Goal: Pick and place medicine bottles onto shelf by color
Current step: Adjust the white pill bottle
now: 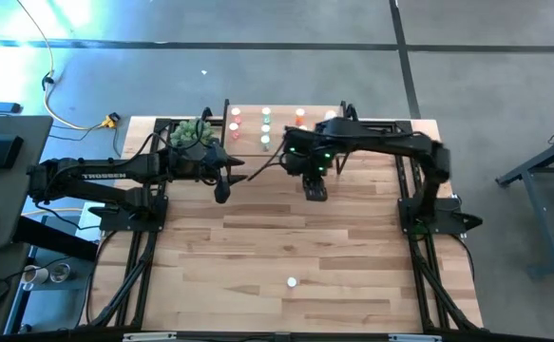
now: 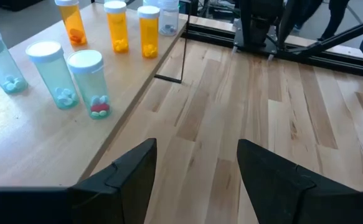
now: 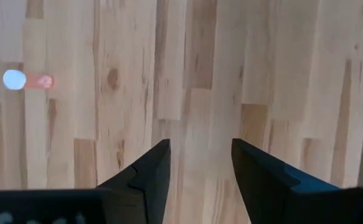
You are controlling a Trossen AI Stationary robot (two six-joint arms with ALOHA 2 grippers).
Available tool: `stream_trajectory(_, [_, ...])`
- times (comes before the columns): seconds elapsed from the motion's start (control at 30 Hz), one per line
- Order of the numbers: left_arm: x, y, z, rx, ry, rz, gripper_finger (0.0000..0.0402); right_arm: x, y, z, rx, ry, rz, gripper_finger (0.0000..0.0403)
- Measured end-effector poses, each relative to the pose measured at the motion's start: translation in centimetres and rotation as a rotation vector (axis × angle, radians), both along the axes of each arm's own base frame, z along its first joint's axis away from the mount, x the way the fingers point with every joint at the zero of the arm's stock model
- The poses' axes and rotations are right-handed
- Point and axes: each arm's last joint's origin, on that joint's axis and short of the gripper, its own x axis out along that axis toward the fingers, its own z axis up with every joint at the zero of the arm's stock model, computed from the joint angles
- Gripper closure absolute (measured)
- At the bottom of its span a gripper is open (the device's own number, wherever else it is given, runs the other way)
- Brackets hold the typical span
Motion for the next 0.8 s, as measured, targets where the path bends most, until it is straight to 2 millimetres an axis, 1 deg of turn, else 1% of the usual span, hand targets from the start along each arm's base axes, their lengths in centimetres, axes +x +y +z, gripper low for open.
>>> stream_trajectory(0.13, [0.0, 0.0, 0.0, 0.0, 0.0, 0.0, 0.019, -2.9, 0.1, 0.3, -0.077, -0.052, -0.089, 0.0242])
stream_trajectory(0.2, [0.0, 0.0, 0.0, 0.0, 0.0, 0.0, 0.019, -4.4, -0.2, 0.9, -0.134, -0.095, -0.148, 0.0242])
stream_trajectory(0.3, [0.0, 0.0, 0.0, 0.0, 0.0, 0.0, 0.019, -6.6, -0.8, 2.3, -0.22, -0.199, -0.256, 0.0242])
stream_trajectory(0.4, [0.0, 0.0, 0.0, 0.0, 0.0, 0.0, 0.019, -8.1, -1.8, 3.8, -0.275, -0.316, -0.384, 0.0242])
stream_trajectory(0.5, [0.0, 0.0, 0.0, 0.0, 0.0, 0.0, 0.019, -8.9, -3.0, 5.4, -0.268, -0.441, -0.53, 0.0242])
stream_trajectory(0.63, [0.0, 0.0, 0.0, 0.001, 0.0, 0.005, 0.019, -9.0, -5.0, 7.0, -0.219, -0.551, -0.709, 0.0242])
stream_trajectory(0.73, [0.0, 0.0, 0.0, -0.015, -0.007, 0.014, 0.019, -8.9, -6.4, 7.3, -0.172, -0.555, -0.796, 0.0242])
stream_trajectory(0.8, [0.0, 0.0, 0.0, -0.025, -0.01, 0.021, 0.019, -8.6, -7.2, 6.9, -0.119, -0.516, -0.835, 0.0242])
